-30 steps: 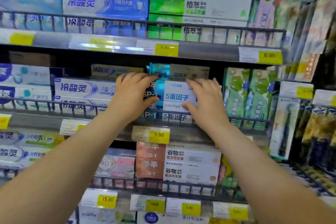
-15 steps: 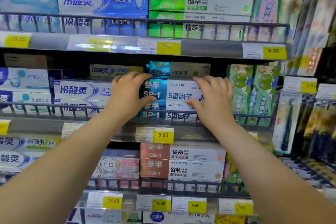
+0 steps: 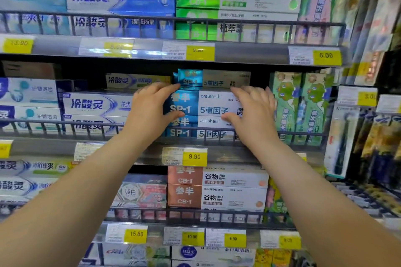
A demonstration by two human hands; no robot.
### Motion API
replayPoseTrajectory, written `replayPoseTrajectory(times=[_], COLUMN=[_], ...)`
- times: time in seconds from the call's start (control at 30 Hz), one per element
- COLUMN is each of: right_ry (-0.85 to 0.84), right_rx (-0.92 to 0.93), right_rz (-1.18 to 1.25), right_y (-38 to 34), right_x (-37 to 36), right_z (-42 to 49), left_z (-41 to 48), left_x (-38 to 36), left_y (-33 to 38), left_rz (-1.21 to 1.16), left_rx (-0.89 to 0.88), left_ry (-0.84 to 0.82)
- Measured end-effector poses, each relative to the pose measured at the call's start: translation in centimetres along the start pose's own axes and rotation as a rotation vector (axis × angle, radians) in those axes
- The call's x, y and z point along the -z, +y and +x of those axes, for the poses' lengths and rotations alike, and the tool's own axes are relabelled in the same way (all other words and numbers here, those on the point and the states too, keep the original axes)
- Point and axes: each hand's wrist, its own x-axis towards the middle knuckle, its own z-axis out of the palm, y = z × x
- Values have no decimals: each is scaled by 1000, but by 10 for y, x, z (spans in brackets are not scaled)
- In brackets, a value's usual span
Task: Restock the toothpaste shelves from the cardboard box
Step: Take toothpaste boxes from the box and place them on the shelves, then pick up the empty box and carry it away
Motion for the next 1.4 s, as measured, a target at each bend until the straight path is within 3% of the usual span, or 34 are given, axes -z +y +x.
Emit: replayPoseTrajectory(times=[0.33,0.47,0.63,0.83,1.13,1.4], right_ry=[21,11,-165,-400,-712,-965], right_rx=[193,296,314,351,372,436], right_rz=[283,421,517,641,816,918], right_y=[-52,-88,-155,-275,-513,-672], right_x=[-20,-42,-62,-83,-92,-122], right_z=[-62,-95,-146,-209,-312,-351], left_z=[-76,-132,-215,-323,-487,-575], left_x=[6,20,62,155,352,464], left_y=[3,-12,-43,-89,-180,-258], left_rz=[18,35,56,104,244,405], left_rx=[25,116,282,483,730,951], left_ry=[129,80,-89,-172,-299,-253])
